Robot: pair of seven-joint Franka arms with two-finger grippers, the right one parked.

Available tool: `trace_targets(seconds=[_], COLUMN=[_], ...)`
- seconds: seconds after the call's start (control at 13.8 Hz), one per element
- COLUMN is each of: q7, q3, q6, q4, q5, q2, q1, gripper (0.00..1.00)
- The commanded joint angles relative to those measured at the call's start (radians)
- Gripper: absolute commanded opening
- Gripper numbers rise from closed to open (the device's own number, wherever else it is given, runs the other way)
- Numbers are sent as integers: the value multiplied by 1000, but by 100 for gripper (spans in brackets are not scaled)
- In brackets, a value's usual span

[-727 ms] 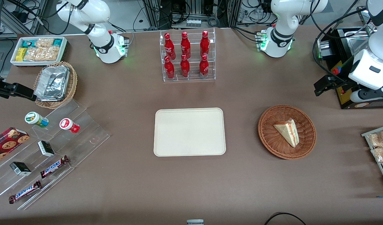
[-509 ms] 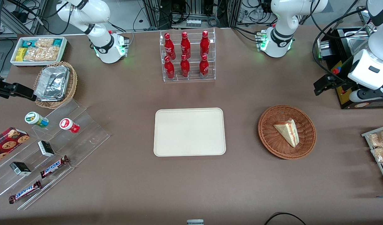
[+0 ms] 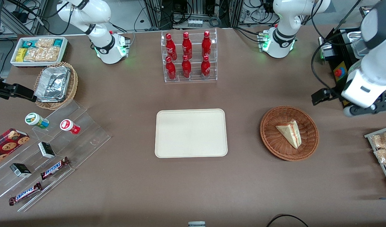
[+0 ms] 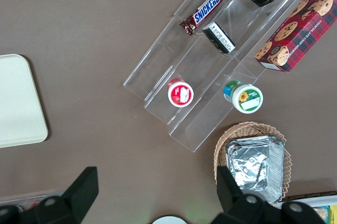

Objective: Place sandwich from basket to tray
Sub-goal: 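Move the left gripper over the wrapped sandwich in the wicker basket, then lower the left gripper and close it on the wrapped sandwich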

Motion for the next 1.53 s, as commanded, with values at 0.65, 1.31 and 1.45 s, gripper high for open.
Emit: trace_targets(seconds=[0.65, 1.31, 1.45], q7=[-367, -387, -388], q3=[9, 9, 9], q6=[434, 769, 786], q4=[-294, -561, -570], q5=[9, 9, 7], q2=[112, 115, 132], q1=[18, 18, 18], gripper=[100, 100, 100])
